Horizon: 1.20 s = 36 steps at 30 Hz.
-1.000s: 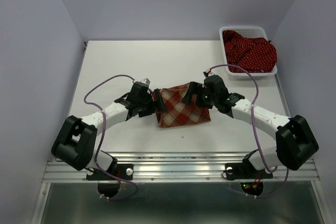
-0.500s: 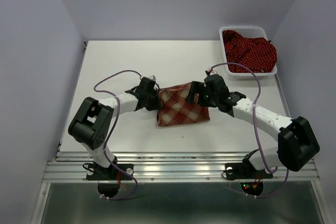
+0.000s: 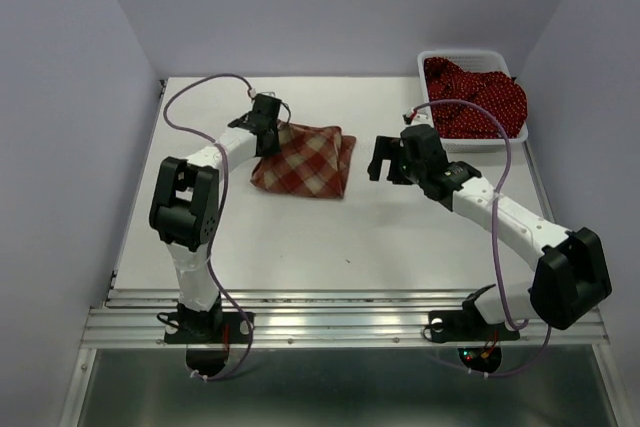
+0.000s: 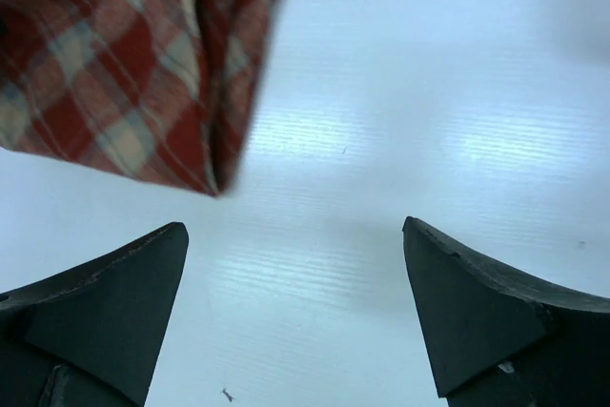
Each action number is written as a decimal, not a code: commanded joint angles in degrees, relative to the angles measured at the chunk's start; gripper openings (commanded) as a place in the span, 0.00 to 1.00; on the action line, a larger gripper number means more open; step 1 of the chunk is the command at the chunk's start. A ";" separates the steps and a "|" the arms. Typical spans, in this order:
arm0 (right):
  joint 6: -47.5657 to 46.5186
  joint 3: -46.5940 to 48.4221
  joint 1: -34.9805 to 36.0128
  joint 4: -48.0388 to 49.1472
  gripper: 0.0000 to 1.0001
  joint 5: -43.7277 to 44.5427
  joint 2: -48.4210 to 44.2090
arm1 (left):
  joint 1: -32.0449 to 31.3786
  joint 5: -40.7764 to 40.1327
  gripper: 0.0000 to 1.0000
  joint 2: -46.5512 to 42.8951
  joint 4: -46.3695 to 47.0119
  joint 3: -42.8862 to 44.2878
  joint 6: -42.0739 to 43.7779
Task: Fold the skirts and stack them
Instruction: Neatly place the folded skirt to the corner
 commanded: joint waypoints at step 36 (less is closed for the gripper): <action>-9.07 25.52 -21.22 -7.84 1.00 11.44 14.54 | 24.41 -14.80 0.99 17.98 -1.23 59.29 26.57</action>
